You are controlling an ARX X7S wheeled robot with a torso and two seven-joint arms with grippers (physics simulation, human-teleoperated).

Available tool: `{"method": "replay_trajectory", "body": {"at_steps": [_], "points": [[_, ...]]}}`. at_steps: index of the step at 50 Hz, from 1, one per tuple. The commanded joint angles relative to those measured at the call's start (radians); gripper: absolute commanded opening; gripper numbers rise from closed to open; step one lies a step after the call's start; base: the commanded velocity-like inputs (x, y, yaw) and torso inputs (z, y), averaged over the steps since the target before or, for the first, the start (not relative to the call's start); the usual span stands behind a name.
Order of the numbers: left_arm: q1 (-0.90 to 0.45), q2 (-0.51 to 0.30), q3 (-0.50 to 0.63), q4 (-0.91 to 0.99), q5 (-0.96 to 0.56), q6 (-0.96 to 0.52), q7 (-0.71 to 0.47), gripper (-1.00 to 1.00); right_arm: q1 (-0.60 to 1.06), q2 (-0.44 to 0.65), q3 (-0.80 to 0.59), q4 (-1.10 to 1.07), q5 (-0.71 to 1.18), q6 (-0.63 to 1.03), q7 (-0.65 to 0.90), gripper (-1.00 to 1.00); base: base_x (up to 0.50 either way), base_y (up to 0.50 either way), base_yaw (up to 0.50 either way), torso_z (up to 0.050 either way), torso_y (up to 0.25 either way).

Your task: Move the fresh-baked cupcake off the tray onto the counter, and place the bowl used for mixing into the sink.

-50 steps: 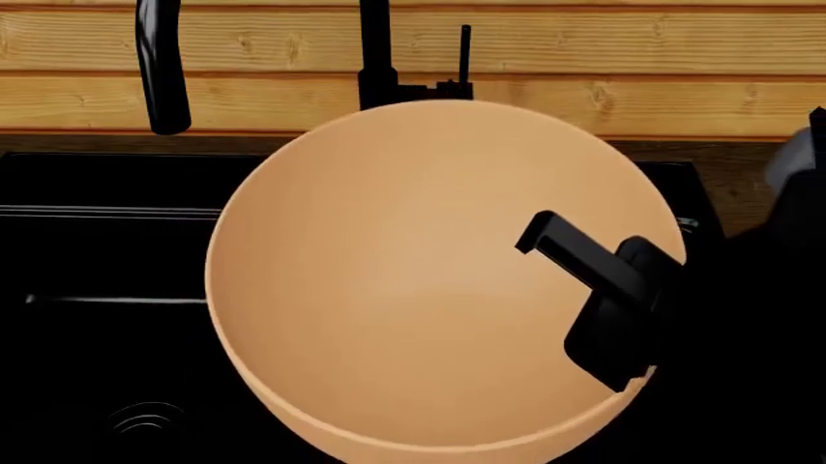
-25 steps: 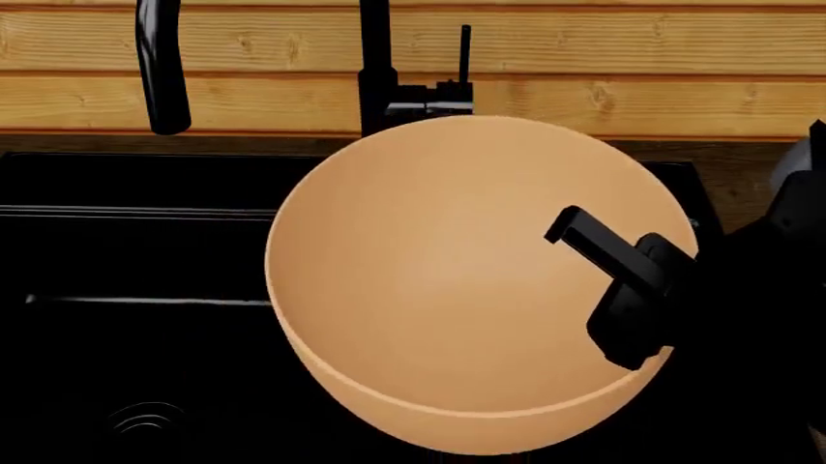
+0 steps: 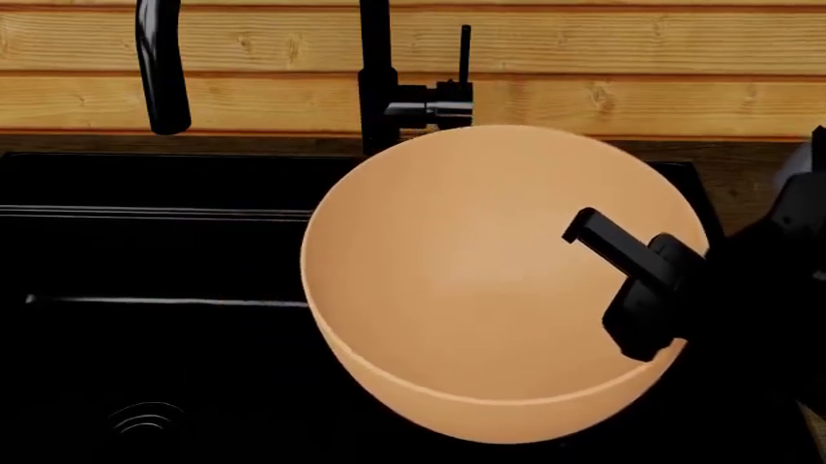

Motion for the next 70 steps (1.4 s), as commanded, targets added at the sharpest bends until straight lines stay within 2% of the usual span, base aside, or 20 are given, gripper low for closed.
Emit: {"method": "replay_trajectory", "body": {"at_steps": [1,70], "points": [[0.002,0.007,-0.007,-0.010,-0.003,0.011,0.008,1.00,-0.006,-0.008,-0.020,0.091,-0.040,0.024,-0.020,-1.00,0.00,0.00,0.00,0.000,0.000],[-0.002,0.003,0.000,-0.023,-0.007,0.019,0.005,1.00,-0.073,-0.125,-0.086,0.473,-0.165,0.210,-0.176,-1.00,0.00,0.00,0.00,0.000,0.000]]}}
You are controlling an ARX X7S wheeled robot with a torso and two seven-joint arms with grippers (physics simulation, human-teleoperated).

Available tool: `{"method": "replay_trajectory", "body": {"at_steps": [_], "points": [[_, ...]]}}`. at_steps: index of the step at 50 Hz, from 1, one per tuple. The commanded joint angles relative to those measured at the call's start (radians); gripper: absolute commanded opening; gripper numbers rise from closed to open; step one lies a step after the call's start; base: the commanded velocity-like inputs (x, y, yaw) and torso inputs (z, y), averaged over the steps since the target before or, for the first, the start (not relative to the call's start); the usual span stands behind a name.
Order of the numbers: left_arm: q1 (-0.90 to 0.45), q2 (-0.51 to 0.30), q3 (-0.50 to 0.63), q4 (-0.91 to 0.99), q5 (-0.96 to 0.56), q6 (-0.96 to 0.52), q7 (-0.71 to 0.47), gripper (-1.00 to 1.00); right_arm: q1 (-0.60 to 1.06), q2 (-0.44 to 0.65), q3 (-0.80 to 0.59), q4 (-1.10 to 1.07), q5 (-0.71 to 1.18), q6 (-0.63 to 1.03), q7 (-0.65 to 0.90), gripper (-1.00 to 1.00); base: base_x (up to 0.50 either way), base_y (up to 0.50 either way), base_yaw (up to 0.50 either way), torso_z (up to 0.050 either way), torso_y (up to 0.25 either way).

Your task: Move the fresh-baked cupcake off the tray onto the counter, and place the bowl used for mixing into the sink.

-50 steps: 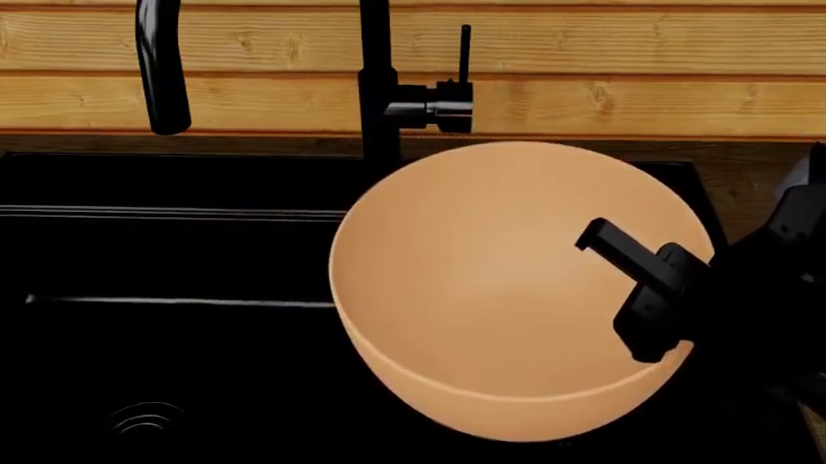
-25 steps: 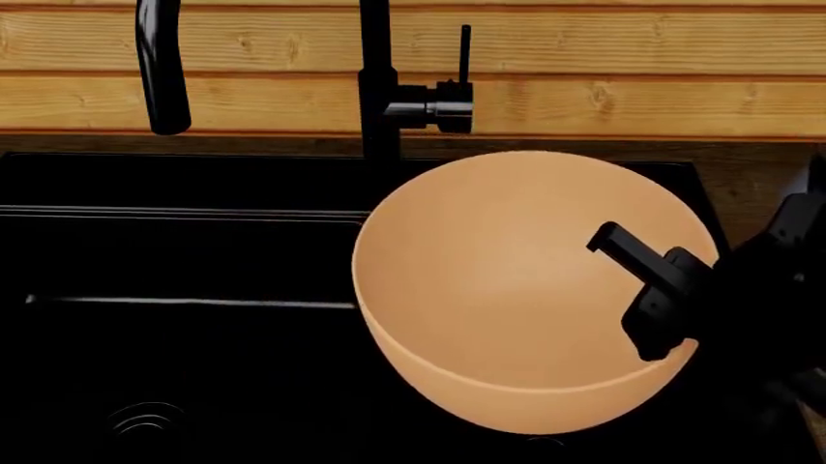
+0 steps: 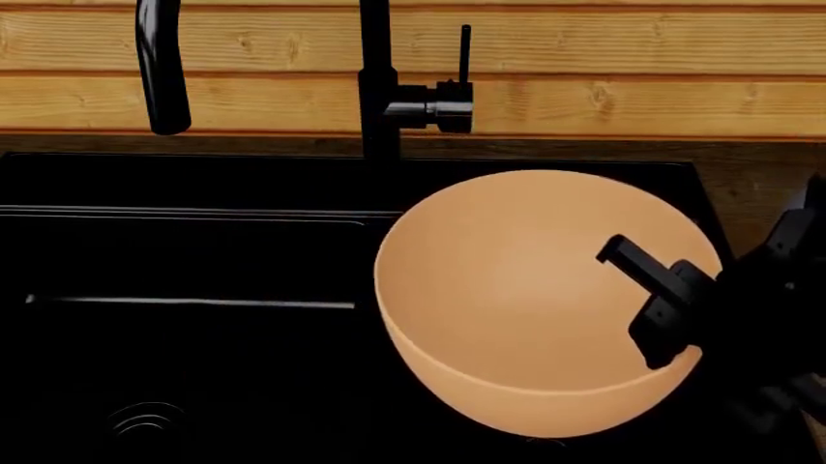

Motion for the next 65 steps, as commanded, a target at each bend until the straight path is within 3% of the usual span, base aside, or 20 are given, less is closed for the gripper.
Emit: {"method": "replay_trajectory", "body": {"at_steps": [1,65], "points": [[0.000,0.006,-0.008,-0.008,-0.003,0.008,0.006,1.00,0.001,-0.021,-0.013,0.098,-0.040,0.020,-0.025,-1.00,0.00,0.00,0.00,0.000,0.000],[-0.002,0.001,-0.002,-0.012,-0.008,0.011,0.003,1.00,-0.053,-0.143,-0.065,0.398,-0.105,0.172,-0.138,-1.00,0.00,0.00,0.00,0.000,0.000]]}}
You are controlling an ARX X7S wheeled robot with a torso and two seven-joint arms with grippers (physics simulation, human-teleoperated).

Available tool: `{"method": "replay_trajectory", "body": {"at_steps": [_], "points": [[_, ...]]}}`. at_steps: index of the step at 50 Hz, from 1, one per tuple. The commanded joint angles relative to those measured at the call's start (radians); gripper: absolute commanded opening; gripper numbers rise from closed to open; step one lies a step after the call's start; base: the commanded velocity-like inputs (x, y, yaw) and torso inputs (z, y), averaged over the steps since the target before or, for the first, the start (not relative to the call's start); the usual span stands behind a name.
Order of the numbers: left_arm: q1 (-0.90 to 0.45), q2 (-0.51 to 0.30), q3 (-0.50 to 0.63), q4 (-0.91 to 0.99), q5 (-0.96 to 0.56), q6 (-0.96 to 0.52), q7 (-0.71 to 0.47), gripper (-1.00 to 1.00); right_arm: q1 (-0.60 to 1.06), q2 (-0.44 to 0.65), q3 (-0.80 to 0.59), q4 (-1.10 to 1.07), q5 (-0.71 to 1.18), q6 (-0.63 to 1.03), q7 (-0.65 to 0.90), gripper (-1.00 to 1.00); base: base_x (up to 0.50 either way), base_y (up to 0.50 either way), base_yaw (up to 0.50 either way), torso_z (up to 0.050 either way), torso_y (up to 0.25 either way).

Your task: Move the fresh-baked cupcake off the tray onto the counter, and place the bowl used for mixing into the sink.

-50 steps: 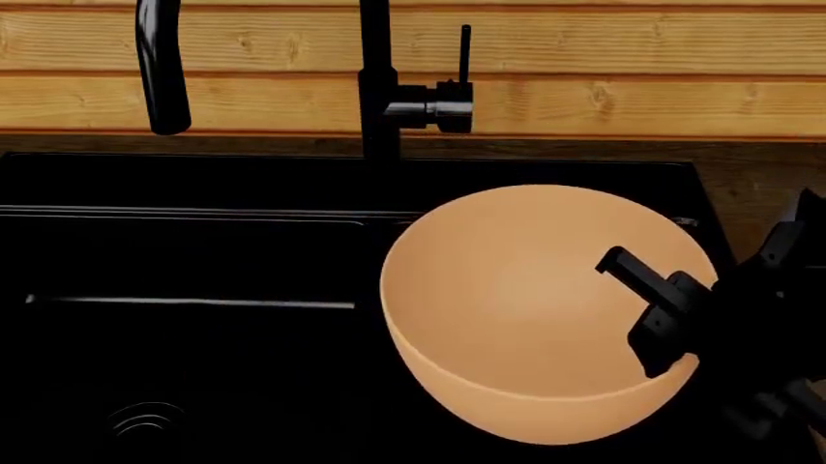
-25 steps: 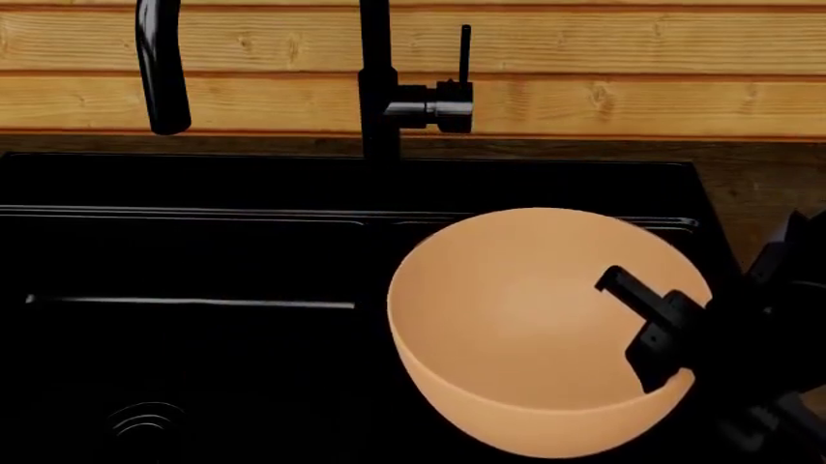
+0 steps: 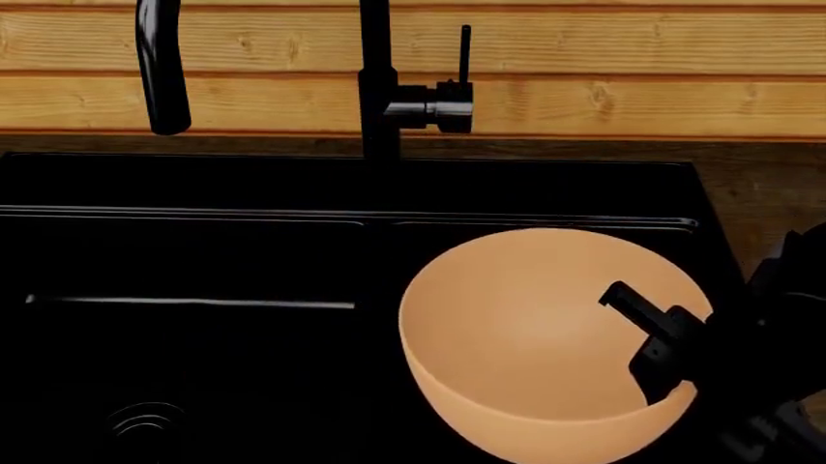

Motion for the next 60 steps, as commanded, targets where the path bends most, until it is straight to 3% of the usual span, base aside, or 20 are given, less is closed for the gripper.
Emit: {"method": "replay_trajectory", "body": {"at_steps": [1,34,43,52,60], "points": [[-0.004,0.005,-0.010,-0.007,-0.004,0.005,0.006,1.00,0.012,-0.022,-0.005,0.080,-0.021,0.015,-0.007,-1.00,0.00,0.00,0.00,0.000,0.000],[-0.006,0.006,-0.008,-0.009,-0.010,0.008,0.005,1.00,0.036,-0.010,0.008,0.026,-0.019,0.008,0.026,-1.00,0.00,0.00,0.00,0.000,0.000],[-0.001,0.007,-0.010,-0.009,-0.014,0.013,0.006,1.00,0.041,-0.104,-0.037,0.237,-0.127,0.086,-0.094,-1.00,0.00,0.00,0.00,0.000,0.000],[0.000,0.004,-0.014,-0.001,-0.017,0.010,0.003,1.00,0.062,-0.253,-0.114,0.585,-0.217,0.239,-0.276,-1.00,0.00,0.00,0.00,0.000,0.000],[0.002,0.003,-0.013,0.001,-0.018,0.010,0.002,1.00,0.061,-0.280,-0.209,0.628,-0.171,0.244,-0.333,-1.00,0.00,0.00,0.00,0.000,0.000]]}}
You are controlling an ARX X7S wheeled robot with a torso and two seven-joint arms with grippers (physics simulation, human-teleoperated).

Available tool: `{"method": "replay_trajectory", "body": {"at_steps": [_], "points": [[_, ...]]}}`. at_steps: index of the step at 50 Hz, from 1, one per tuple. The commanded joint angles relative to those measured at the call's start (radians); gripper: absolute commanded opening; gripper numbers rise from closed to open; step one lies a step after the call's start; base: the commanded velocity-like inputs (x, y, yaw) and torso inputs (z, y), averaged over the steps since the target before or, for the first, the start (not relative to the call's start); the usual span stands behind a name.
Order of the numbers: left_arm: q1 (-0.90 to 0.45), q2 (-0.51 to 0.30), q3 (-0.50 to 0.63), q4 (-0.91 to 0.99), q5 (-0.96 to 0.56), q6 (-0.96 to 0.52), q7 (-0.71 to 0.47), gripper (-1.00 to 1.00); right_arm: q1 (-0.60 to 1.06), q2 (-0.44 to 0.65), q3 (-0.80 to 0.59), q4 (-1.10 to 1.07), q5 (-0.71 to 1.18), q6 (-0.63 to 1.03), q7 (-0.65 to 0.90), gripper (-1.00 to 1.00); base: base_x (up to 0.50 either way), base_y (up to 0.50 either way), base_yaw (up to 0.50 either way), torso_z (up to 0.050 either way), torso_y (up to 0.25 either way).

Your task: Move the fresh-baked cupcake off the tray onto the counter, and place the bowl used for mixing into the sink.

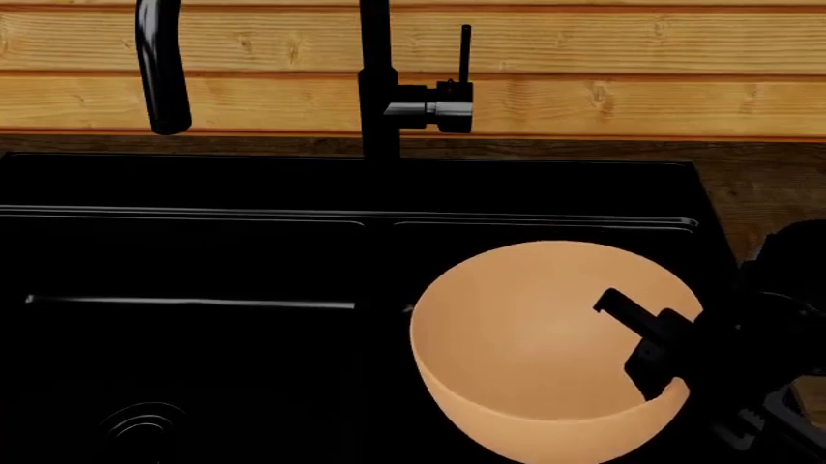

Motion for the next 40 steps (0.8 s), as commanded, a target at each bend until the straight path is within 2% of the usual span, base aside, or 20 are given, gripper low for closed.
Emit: {"method": "replay_trajectory", "body": {"at_steps": [1,16,23,32,33,40], "points": [[0.001,0.004,-0.012,0.000,-0.006,0.004,0.005,1.00,0.010,-0.074,-0.117,0.183,0.012,0.032,-0.109,-1.00,0.00,0.00,0.00,0.000,0.000],[-0.002,0.003,-0.011,0.001,-0.011,0.003,0.005,1.00,0.025,-0.095,-0.513,0.183,0.319,-0.004,-0.190,-1.00,0.00,0.00,0.00,0.000,0.000],[-0.003,0.003,-0.012,-0.001,-0.011,0.005,0.005,1.00,0.030,-0.103,-0.624,0.183,0.408,-0.003,-0.212,-1.00,0.00,0.00,0.00,0.000,0.000],[-0.001,0.002,-0.011,-0.002,-0.010,0.007,0.004,1.00,0.029,-0.105,-0.699,0.183,0.479,-0.004,-0.216,-1.00,0.00,0.00,0.00,0.001,0.001],[-0.001,0.002,-0.011,-0.002,-0.010,0.007,0.004,1.00,0.029,-0.104,-0.703,0.183,0.484,-0.005,-0.215,1.00,0.00,0.00,0.00,0.000,0.000],[0.000,0.003,-0.009,-0.005,-0.010,0.011,0.004,1.00,0.026,-0.102,-0.712,0.183,0.508,-0.013,-0.192,1.00,0.00,0.00,0.00,0.000,0.000]]}}
